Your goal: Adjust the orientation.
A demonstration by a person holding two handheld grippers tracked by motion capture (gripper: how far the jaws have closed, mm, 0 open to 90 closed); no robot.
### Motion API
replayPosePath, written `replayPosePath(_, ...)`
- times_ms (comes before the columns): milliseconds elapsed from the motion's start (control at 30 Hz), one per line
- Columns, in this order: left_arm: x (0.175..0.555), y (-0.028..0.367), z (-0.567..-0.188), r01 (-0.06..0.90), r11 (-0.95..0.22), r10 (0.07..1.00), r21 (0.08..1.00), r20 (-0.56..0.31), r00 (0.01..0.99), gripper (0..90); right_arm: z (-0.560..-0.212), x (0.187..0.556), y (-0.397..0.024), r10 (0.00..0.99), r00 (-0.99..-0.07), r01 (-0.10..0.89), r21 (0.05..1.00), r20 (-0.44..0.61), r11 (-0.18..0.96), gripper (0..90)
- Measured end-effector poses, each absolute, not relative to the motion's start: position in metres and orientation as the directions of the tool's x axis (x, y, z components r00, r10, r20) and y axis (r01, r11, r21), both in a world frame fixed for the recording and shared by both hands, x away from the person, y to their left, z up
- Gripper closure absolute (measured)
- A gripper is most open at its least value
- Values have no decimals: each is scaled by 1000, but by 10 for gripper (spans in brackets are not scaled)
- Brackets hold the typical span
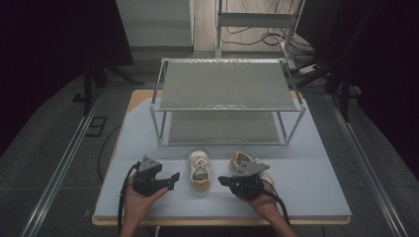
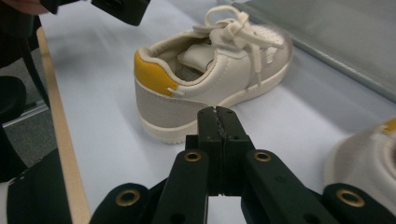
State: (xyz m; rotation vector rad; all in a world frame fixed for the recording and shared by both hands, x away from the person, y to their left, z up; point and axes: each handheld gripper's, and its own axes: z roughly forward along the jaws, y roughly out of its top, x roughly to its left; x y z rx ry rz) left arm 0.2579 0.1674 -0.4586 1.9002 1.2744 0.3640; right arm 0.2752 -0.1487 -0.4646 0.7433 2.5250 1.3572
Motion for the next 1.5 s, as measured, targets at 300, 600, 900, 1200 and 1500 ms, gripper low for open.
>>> replayPosePath(300,258,167,-460,645,-176,871,744,-188,454,254,-476,281,-134,517,-854,351,797,58,491,893)
replayPosePath(600,258,168,-460,650,-167,874,741,-195,446,253,-490,280,-119,514,-857,346,768,26,538,894)
replayPosePath(900,257,172,-460,654,-161,876,739,-197,440,253,-492,278,-105,476,-878,337,768,48,545,895)
replayPosePath(1200,256,180,-458,654,-146,882,742,-202,426,253,-494,277,-77,431,-901,307,775,49,552,893)
replayPosePath(1500,255,179,-458,656,-152,880,740,-200,430,253,-494,275,-80,433,-900,310,780,55,544,883)
